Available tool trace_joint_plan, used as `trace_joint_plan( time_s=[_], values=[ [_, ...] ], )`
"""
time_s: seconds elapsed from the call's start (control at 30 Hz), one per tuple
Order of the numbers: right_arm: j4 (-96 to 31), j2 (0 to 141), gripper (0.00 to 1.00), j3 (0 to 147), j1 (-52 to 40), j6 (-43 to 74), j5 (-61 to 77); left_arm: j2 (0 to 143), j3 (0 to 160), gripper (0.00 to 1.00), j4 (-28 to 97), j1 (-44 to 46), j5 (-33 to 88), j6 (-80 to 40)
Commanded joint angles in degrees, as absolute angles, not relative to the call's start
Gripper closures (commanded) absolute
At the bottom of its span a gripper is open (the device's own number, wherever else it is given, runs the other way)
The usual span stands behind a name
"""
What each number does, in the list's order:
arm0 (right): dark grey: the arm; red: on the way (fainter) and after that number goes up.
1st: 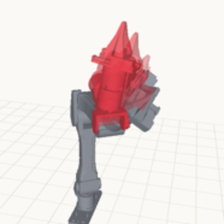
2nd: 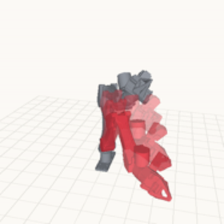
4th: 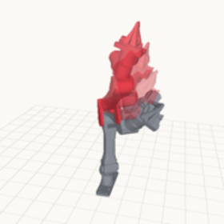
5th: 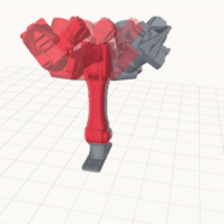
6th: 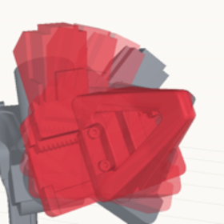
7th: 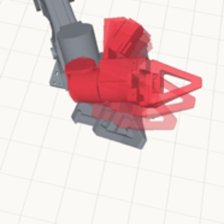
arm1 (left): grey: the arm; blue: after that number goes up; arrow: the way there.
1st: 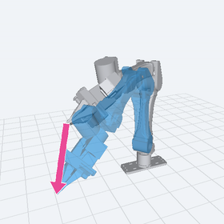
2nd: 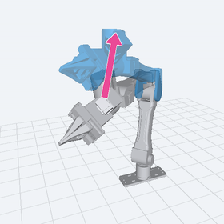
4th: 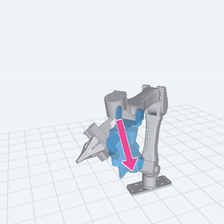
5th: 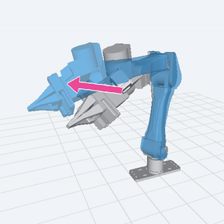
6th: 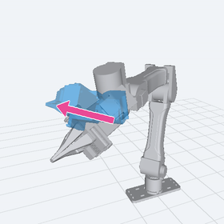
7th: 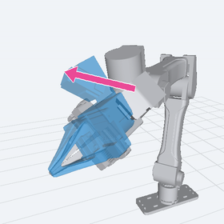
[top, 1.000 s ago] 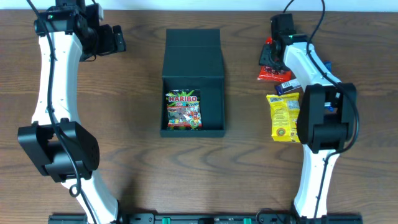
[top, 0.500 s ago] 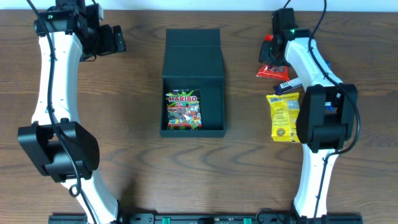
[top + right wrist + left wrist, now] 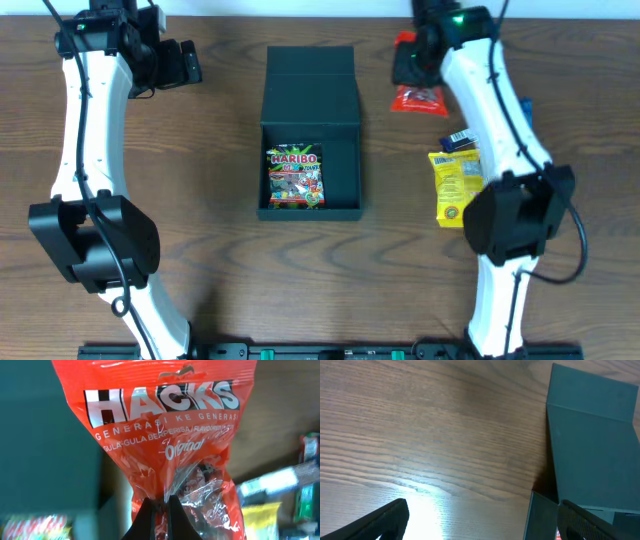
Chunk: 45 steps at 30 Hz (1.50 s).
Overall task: Pack container
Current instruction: 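Carry the Hacks bag into the box and release it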
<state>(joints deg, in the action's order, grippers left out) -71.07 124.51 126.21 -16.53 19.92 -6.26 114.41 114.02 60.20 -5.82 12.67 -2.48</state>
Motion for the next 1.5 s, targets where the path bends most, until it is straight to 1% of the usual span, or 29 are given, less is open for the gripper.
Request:
trace_joint_plan(
  time_s=[0.0,0.1,0.17,0.33,0.37,0.57,0.77,0.87,1.47],
  values=[
    [-74.8,121.4,0.99,127.7,-22.6,23.2,-9.0,113.1,113.7,0.05,60.4,-6.0,11.4,-1.2],
    [-79.9,121.6,0.99,127.4,-26.7,31.0,-9.0,113.1,113.7,0.05,60.1,-6.4,11.4,0.1],
    [-81.1,121.6,0.99,126.7,-29.0,35.3,-9.0,113.1,113.7,0.05,60.0,-6.8,11.4,0.1],
    [-80.1,121.7,0.99,125.1,-35.9,37.0,-11.9,113.1,113.7,0.05,59.7,-7.9,11.4,0.0],
    [-79.9,121.9,0.99,124.5,-37.3,38.9,-13.1,113.1,113.7,0.05,59.7,-8.2,11.4,0.0],
    [-75.5,122.0,0.99,119.5,-42.9,43.3,-14.2,113.1,113.7,0.05,59.7,-9.4,11.4,0.0],
    [-68.9,122.0,0.99,115.1,-44.7,45.1,-14.0,113.1,113.7,0.05,59.9,-9.7,11.5,-0.2],
    [-66.4,122.0,0.99,112.0,-44.7,46.3,-11.4,113.1,113.7,0.05,60.2,-9.7,11.6,-0.4],
    [-57.0,122.6,0.98,105.1,-47.7,46.9,-9.0,113.1,113.7,0.05,61.3,-9.7,11.8,-0.9]
  ],
)
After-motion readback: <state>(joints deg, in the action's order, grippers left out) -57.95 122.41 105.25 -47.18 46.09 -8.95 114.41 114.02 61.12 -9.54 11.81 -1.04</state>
